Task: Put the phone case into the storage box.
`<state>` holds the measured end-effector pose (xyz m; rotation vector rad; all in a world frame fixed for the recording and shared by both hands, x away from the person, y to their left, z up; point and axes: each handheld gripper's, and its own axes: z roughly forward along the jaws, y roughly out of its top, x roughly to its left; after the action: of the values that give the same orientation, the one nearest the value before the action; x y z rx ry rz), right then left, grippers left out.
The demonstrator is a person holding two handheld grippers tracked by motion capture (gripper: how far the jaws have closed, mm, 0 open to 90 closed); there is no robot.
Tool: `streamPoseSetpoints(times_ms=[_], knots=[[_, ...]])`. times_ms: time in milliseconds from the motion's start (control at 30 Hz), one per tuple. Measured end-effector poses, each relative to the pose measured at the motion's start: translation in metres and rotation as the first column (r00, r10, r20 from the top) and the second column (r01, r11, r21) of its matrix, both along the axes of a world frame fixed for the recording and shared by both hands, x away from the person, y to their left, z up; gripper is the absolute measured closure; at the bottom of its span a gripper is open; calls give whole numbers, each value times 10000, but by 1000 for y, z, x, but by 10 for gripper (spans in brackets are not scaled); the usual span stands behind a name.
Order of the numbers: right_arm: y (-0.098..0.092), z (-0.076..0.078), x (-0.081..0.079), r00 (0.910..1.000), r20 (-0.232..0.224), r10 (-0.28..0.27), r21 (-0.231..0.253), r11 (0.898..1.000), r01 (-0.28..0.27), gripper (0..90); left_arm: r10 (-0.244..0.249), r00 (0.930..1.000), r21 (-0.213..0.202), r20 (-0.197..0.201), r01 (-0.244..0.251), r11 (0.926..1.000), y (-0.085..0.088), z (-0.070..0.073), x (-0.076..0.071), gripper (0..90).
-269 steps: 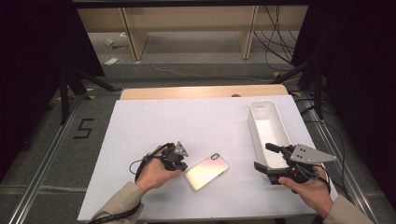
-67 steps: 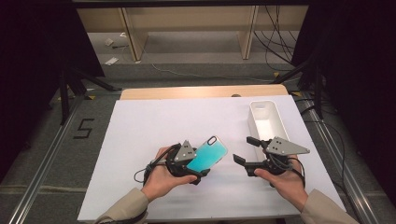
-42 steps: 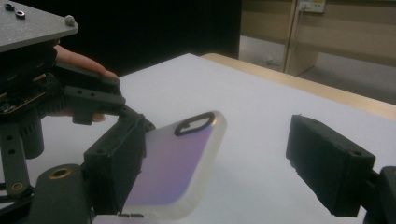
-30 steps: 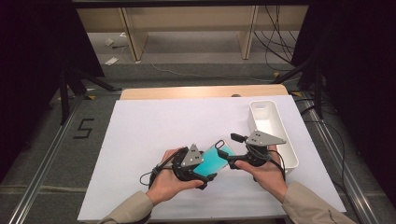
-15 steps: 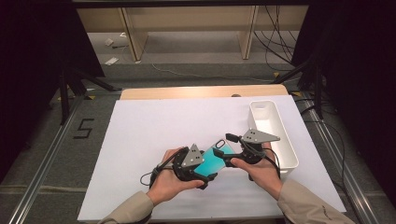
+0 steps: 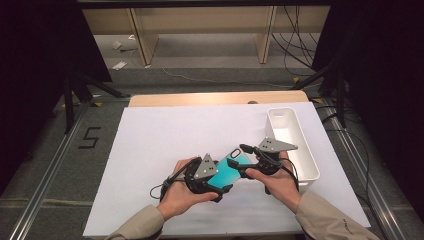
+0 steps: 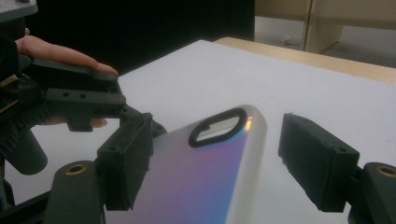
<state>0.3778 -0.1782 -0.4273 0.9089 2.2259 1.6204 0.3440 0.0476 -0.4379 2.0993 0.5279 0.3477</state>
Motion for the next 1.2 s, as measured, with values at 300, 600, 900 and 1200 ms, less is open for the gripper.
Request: streamPoseSetpoints(times_ms=[300,600,900,1200], knots=[[0,-1,1,10000,-88,-7,105,9999,8,295,-27,10000,75,16,27,10000,0,0,0,169],[4,-3,2,9998,-166,75,163,9998,-72,383,-36,10000,77,92,36,10000,-1,-1,-1,169],[4,1,1,9996,-293,62,342,9994,-52,493,-13,10000,76,88,13,10000,-1,-2,0,168],[2,5,2,9988,-479,28,573,9984,-1,577,12,9998,113,209,-15,9999,-1,-2,-1,168]])
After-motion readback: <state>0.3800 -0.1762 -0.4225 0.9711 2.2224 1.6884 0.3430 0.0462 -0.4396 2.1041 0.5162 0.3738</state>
